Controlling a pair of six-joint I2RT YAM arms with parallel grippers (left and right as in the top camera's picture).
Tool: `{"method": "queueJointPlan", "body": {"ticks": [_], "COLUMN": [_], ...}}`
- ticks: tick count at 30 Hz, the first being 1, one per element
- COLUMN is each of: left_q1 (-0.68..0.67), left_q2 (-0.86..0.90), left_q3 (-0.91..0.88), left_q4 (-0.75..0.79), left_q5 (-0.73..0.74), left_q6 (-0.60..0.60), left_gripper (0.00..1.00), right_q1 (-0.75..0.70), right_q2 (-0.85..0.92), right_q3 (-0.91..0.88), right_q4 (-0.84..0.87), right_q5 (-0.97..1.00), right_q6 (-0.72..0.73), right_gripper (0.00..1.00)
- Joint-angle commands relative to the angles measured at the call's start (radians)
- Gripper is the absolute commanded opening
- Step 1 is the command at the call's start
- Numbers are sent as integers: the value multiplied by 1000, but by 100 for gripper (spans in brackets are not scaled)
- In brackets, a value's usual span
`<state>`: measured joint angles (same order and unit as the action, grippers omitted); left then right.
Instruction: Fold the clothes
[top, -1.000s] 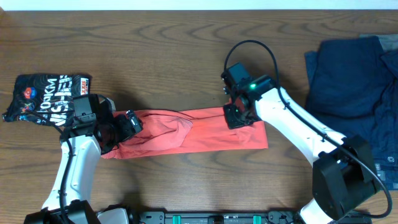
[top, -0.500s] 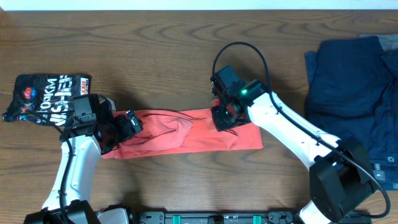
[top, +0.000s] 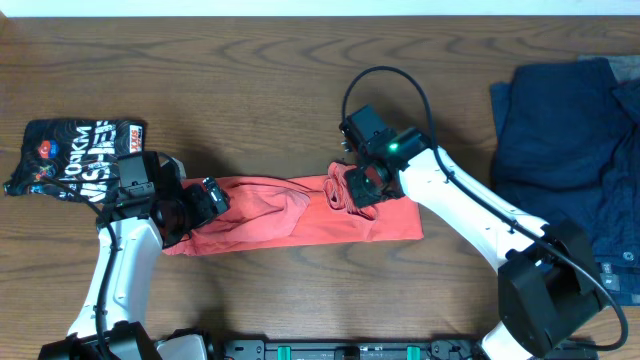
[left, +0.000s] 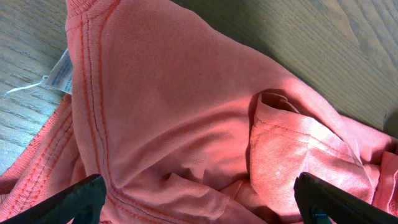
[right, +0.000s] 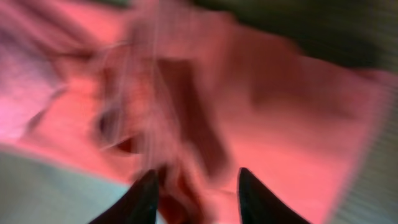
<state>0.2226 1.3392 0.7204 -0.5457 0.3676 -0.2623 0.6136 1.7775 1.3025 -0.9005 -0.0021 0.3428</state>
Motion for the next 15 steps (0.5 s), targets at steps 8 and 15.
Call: {"method": "queueJointPlan", "body": {"ticks": [8,15], "left_q1": [6,6], "left_q2": [0,0], "left_q3": [-1,-1], "left_q4": [-3,-4], "left_q5": [6,6], "left_q6": [-1,-1], "left_gripper": [98,98], "right_q1": [-5,18], "right_q2": [11,50], "right_q3": [-92,-155], "right_q4": [86,224], "right_q5": [100,-280], "right_q6": [179,-26], "right_gripper": [35,34]}}
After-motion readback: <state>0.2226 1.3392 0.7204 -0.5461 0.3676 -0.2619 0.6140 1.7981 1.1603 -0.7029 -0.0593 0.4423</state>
